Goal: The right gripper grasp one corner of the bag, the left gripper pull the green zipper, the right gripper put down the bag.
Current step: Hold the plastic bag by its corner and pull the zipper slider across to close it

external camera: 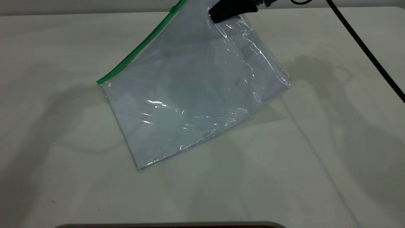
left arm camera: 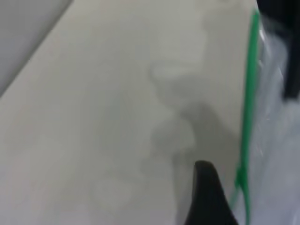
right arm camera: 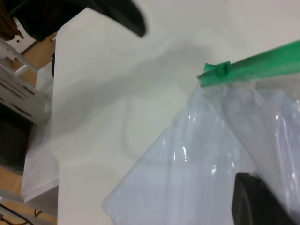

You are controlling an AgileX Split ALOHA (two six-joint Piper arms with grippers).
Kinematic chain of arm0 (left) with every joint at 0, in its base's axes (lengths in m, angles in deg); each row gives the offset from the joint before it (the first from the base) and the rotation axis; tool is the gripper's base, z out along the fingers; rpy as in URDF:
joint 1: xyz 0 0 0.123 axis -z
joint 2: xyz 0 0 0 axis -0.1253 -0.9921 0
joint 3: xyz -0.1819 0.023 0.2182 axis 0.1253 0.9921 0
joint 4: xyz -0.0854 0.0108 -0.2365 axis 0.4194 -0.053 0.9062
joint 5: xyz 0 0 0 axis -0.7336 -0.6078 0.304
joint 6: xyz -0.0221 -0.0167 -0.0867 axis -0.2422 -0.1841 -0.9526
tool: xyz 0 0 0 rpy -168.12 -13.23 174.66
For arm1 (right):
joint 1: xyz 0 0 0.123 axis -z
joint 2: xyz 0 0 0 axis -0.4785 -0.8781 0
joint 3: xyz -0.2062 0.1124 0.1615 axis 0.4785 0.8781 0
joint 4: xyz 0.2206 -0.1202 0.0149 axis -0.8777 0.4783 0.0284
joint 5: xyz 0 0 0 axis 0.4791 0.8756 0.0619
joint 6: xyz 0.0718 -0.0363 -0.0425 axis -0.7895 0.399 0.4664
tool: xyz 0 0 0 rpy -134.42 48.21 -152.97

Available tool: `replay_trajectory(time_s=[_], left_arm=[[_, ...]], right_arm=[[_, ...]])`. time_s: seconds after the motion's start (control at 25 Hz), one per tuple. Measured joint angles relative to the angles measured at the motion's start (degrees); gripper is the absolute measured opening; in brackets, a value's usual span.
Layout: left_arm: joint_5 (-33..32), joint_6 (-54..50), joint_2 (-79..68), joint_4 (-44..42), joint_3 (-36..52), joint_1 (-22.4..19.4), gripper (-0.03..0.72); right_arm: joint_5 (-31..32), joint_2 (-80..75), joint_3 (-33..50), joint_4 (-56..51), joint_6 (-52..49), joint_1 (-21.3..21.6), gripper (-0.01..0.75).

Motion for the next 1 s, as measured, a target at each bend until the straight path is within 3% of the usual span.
replay_trajectory(time_s=[0.56, 0.84, 1.0], left_arm=[[-1.13, 6.60, -6.57, 8.45, 0.00, 0.70, 0.533], [-2.16, 7.65, -6.99, 9.36, 0.00, 0.70, 0.377], [-2.22, 7.65, -6.99, 9.36, 0.00, 0.70, 0.236]], right_arm=[[0.00, 0.00, 0.00, 0.26, 0.00, -1.40, 0.034], [0.00, 0.00, 0.00, 0.26, 0.00, -1.40, 0.034], [0.00, 0.07, 0.00, 0.26, 0.00, -1.40, 0.034]])
